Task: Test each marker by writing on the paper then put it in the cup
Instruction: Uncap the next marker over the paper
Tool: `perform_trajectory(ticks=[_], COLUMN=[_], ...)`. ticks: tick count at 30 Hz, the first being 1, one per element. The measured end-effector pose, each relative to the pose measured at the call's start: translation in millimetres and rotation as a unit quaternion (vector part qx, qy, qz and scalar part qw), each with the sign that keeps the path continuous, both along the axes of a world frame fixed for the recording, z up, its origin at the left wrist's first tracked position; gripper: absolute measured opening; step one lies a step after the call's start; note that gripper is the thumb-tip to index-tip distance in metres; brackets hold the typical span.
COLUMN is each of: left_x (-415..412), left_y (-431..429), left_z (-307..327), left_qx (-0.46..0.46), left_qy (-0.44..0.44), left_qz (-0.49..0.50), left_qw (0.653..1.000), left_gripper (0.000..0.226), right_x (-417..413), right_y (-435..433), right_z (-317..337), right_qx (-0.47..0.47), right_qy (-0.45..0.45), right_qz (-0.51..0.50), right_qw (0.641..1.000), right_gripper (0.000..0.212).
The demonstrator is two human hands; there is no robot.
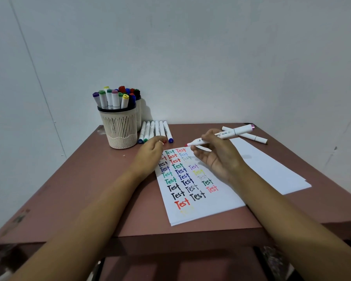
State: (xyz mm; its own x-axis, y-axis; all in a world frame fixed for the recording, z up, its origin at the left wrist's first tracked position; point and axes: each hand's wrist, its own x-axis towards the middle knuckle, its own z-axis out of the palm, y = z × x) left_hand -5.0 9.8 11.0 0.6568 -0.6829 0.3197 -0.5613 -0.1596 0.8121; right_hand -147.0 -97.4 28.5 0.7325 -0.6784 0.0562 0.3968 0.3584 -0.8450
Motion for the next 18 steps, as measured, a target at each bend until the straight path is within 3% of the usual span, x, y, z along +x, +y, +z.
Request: perform_trajectory(ticks=[9,18], left_x=[3.3,7.7], left_y=[4.1,3.9], left_z=[-3.7,-6.9], left_qx=[0.071,0.060], left_qy=[-0.049,-0.037], left_qz=[-0.017,-0.017], left_qw=[0.996,0.997], left_gripper=[0.041,0.039], right_x=[-26.7,-47.5], right_y=[43.2,60.4], right_z=[7.7,-17.7], right_qx=[-0.249,-0.264], right_qy=[0.152,0.228], right_qz=[-0.014,-0.105], right_qw=[0.956,0.931], right_gripper=[0.037,0.037])
